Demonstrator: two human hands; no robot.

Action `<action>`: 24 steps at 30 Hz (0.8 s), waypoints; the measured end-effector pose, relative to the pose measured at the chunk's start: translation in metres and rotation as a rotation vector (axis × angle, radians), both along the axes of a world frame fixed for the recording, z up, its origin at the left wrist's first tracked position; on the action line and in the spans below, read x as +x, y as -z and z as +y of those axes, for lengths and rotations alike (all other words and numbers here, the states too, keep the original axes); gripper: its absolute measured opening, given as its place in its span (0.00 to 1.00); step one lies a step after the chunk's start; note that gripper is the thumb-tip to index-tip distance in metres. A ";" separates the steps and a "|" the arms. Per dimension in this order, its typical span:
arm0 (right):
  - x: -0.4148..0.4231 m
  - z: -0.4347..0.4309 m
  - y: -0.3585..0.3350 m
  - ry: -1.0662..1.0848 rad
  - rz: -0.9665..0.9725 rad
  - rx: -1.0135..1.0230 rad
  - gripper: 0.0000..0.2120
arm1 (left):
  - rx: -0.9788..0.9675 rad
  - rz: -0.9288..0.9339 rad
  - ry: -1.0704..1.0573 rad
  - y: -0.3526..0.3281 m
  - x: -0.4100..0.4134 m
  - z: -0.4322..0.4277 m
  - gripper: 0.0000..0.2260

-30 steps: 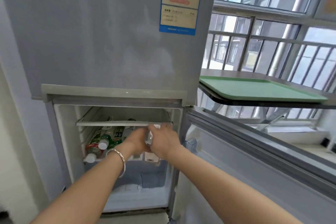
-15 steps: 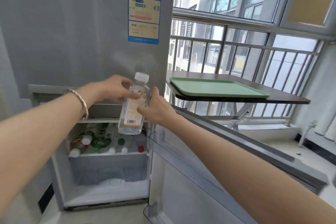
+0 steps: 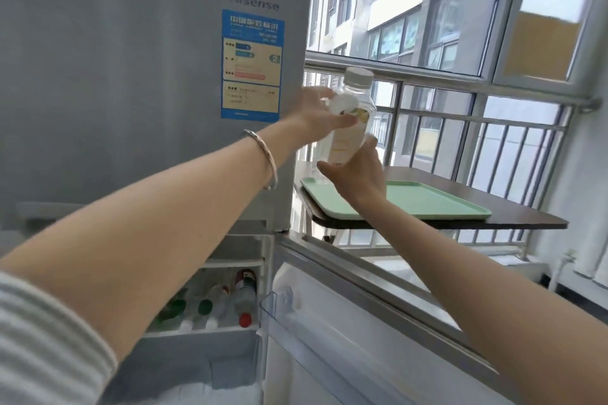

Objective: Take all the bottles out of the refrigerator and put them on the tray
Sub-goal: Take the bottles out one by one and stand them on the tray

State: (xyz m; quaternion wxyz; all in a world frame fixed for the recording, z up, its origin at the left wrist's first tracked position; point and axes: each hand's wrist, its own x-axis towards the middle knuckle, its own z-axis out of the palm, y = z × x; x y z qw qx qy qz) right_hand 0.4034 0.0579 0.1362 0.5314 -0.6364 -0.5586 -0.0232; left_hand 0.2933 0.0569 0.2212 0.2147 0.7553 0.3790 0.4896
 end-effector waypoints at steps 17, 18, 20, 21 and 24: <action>0.028 0.121 0.008 0.001 -0.205 -0.465 0.36 | -0.485 -0.160 0.071 0.094 0.066 0.129 0.30; 0.028 0.119 0.006 -0.005 -0.226 -0.470 0.36 | -0.485 -0.157 0.065 0.095 0.067 0.130 0.31; 0.028 0.120 0.002 -0.011 -0.237 -0.488 0.34 | -0.489 -0.158 0.057 0.097 0.066 0.129 0.30; 0.027 0.120 0.002 -0.024 -0.203 -0.508 0.34 | -0.490 -0.158 0.060 0.099 0.065 0.129 0.30; 0.018 0.112 0.004 0.022 -0.083 -0.502 0.39 | -0.487 -0.127 0.071 0.103 0.057 0.119 0.31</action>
